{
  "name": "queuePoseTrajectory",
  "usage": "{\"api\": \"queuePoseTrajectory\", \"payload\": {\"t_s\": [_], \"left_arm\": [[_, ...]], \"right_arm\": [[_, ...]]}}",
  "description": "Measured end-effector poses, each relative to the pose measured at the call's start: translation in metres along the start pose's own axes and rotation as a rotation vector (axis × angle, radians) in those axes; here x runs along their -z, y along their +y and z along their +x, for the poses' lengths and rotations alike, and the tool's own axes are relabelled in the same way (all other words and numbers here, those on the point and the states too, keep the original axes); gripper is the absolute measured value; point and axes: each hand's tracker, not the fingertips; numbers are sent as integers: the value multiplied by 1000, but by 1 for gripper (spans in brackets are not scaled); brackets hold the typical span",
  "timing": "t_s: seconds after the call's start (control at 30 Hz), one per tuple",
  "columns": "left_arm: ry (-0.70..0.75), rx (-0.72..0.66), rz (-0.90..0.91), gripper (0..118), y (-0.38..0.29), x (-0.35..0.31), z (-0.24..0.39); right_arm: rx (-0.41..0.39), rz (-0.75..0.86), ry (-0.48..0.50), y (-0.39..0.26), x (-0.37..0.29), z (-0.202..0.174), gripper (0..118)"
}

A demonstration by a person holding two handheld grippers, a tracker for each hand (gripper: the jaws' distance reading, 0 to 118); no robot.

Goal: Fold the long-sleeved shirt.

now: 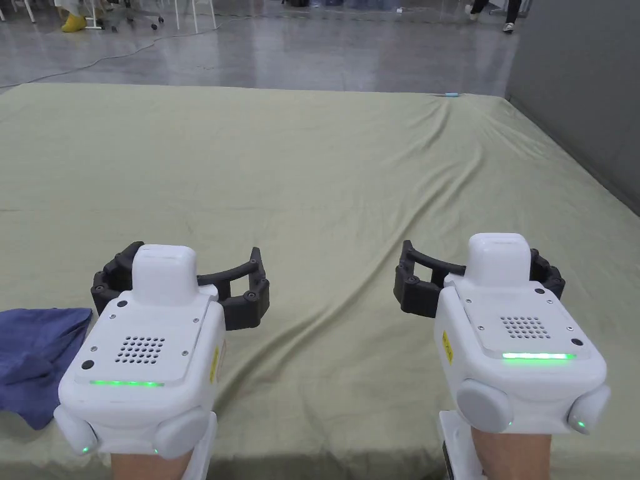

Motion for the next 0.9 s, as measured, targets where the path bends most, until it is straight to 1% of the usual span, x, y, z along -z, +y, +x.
{"api": "queuePoseTrajectory", "payload": {"t_s": [0.27,0.47,0.9], "left_arm": [[-30,23,-4,118,3,-1,0],[-2,29,3,118,3,-3,0],[-3,28,-3,118,3,-6,-3]], "right_arm": [[1,1,1,2,-1,0,114],[-4,7,-8,4,-1,0,114],[-14,4,0,4,-5,-4,114]]}}
